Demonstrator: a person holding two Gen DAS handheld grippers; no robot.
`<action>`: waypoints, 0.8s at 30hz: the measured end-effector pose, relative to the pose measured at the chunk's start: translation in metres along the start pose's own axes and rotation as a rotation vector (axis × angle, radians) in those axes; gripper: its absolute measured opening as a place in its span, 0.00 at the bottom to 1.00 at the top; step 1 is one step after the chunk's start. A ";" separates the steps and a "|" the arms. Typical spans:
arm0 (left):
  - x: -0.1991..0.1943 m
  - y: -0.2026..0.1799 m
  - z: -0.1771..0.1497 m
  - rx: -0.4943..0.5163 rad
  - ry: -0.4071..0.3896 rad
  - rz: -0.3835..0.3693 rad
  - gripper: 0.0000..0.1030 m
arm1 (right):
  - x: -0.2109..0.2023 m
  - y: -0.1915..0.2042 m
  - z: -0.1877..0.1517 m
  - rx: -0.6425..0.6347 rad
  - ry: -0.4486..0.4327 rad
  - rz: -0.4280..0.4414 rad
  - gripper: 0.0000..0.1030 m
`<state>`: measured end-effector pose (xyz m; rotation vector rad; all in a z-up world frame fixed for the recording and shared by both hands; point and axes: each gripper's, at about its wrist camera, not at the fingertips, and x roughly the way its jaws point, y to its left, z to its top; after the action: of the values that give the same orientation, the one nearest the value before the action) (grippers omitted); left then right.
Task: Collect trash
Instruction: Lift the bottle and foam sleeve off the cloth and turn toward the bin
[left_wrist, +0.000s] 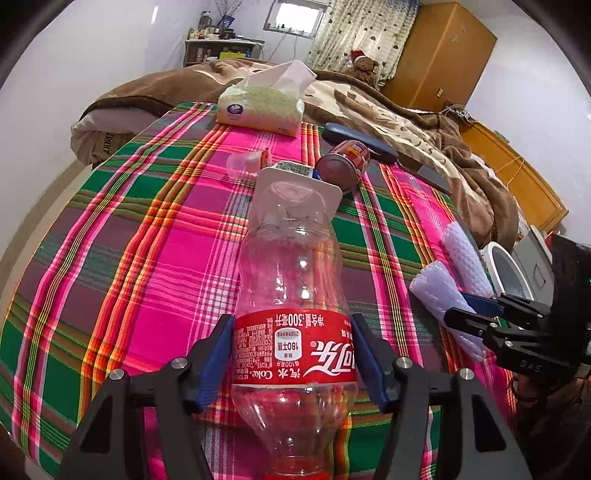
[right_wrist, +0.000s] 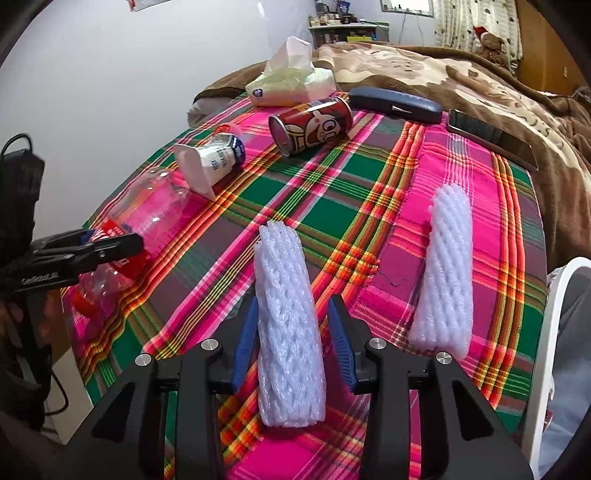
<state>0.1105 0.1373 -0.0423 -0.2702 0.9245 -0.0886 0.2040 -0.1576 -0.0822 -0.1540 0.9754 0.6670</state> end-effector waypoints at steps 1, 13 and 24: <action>-0.002 0.002 -0.001 -0.009 -0.007 0.006 0.61 | 0.002 0.001 0.000 -0.001 0.006 -0.005 0.39; -0.020 0.023 -0.002 -0.071 -0.056 0.012 0.61 | 0.001 0.022 0.016 -0.020 -0.041 -0.008 0.26; -0.020 0.034 -0.002 -0.099 -0.061 0.016 0.61 | 0.016 0.043 0.030 0.016 -0.036 0.047 0.26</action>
<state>0.0955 0.1737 -0.0372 -0.3553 0.8714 -0.0197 0.2063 -0.1044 -0.0707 -0.1050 0.9522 0.7027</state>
